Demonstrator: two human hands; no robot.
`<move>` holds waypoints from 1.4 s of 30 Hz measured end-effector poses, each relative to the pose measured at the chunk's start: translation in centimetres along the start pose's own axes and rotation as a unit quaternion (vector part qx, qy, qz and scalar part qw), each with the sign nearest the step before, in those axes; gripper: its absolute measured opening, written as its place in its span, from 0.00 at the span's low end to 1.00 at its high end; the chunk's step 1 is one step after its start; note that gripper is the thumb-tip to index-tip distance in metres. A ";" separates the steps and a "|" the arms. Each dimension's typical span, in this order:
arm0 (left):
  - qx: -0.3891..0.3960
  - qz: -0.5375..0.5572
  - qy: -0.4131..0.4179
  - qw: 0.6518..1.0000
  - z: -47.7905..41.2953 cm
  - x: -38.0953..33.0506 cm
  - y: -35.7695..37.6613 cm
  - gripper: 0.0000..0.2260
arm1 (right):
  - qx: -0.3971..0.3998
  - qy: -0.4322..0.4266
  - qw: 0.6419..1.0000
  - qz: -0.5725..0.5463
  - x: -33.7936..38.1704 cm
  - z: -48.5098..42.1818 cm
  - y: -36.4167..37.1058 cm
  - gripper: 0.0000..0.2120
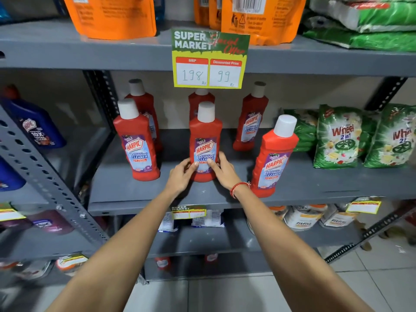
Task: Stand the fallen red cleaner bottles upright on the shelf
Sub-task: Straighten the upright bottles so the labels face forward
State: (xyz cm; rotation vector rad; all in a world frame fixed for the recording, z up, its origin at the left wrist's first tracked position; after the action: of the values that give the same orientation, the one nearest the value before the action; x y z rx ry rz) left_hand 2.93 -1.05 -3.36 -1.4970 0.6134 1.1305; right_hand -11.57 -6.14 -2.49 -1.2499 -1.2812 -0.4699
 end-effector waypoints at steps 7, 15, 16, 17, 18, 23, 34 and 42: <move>-0.011 0.017 0.028 0.999 2.1 0.7 0.0 0.16 | -0.020 -0.030 0.999 0.003 0.1 2.7 0.3 0.20; -0.003 0.038 0.030 0.999 4.4 1.0 0.3 0.17 | -0.025 -0.039 0.999 0.002 0.6 5.1 0.2 0.20; -0.002 0.039 0.027 0.999 4.5 1.1 0.3 0.17 | -0.026 -0.036 0.999 0.002 0.7 5.2 0.2 0.20; -0.002 0.041 0.025 0.999 4.5 1.2 0.3 0.18 | -0.027 -0.036 0.999 0.004 0.7 5.3 0.1 0.19; -0.003 0.043 0.023 0.999 4.5 1.3 0.3 0.18 | -0.027 -0.038 0.999 0.009 0.7 5.3 0.1 0.19; 0.000 0.056 0.013 0.998 4.7 1.5 0.5 0.18 | -0.024 -0.032 0.999 0.011 0.8 5.5 0.3 0.20; 0.011 0.066 0.012 0.998 5.9 1.6 0.0 0.21 | -0.058 -0.025 0.998 -0.006 1.0 6.3 0.7 0.19; -0.169 0.065 -0.018 0.983 6.5 6.6 -6.8 0.15 | -0.298 -0.027 0.954 0.025 2.1 9.9 5.8 0.12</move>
State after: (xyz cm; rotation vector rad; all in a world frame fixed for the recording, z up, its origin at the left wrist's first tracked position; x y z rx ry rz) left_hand 9.31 8.17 -5.74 -1.7389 0.5172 1.4141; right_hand -10.46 5.20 -5.07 -1.8010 -1.1860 -0.8292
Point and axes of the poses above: each hand's wrist, its own z-axis away from the middle knuckle, its own y-axis out of the palm, x = y × z, the point moved 1 cm from there along -z, towards the middle knuckle, and after that the axes turned 9 degrees about -y, right-handed, at the moved point
